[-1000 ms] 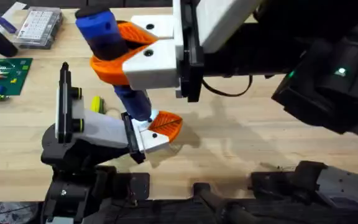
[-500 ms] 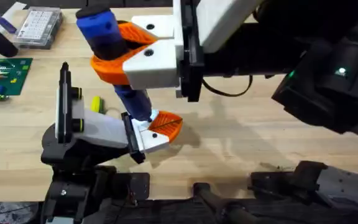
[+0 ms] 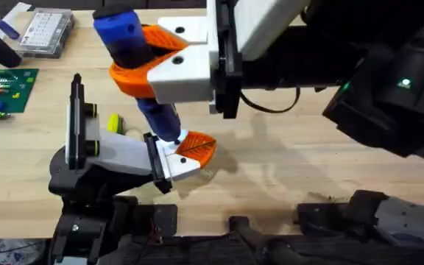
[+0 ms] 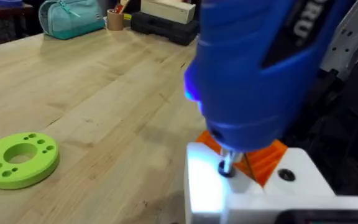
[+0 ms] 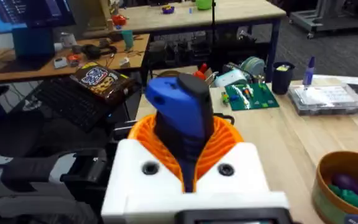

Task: Pick up the gripper from the table and insert it into the empty holder that is missing its gripper. Then pick up a screw, insert it into the mounting hole, and use the screwdriver to tighten it. Finally, clean up the table by picking up the vegetable and placing it into the bucket.

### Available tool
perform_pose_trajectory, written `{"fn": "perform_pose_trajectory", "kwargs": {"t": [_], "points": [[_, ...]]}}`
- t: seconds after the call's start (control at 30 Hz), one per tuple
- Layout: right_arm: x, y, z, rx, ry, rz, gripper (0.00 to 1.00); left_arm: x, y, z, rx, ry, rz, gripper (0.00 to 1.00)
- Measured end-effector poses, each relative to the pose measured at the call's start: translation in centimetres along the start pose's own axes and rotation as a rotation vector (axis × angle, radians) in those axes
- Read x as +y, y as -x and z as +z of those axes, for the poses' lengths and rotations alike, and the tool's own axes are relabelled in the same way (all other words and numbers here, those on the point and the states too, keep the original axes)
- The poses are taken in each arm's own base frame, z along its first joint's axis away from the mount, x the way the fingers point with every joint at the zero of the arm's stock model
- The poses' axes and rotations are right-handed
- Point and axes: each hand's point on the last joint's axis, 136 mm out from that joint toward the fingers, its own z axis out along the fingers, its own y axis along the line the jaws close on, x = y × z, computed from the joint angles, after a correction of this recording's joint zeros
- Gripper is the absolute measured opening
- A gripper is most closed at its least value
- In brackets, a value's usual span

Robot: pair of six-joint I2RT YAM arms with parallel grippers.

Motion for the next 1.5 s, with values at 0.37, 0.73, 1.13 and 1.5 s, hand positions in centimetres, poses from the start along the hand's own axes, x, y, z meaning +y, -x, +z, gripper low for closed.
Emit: {"fn": "perform_pose_trajectory", "kwargs": {"t": [0.37,0.73,1.13,1.5], "points": [[-0.18,-0.18,-0.07,0.007,-0.005,0.006,0.046,0.0,-0.01,0.0,0.0,0.0,0.0,0.014],[-0.42,-0.28,-0.17,0.011,-0.012,0.01,0.047,0.0,0.0,0.0,0.0,0.0,0.0,0.014],[-0.52,-0.44,-0.22,0.017,-0.015,0.019,0.047,0.0,0.0,0.0,0.0,0.0,0.0,0.014],[-0.47,0.1,-0.22,-0.003,-0.013,0.022,0.046,0.01,0.0,0.0,0.0,0.0,0.0,0.014]]}}
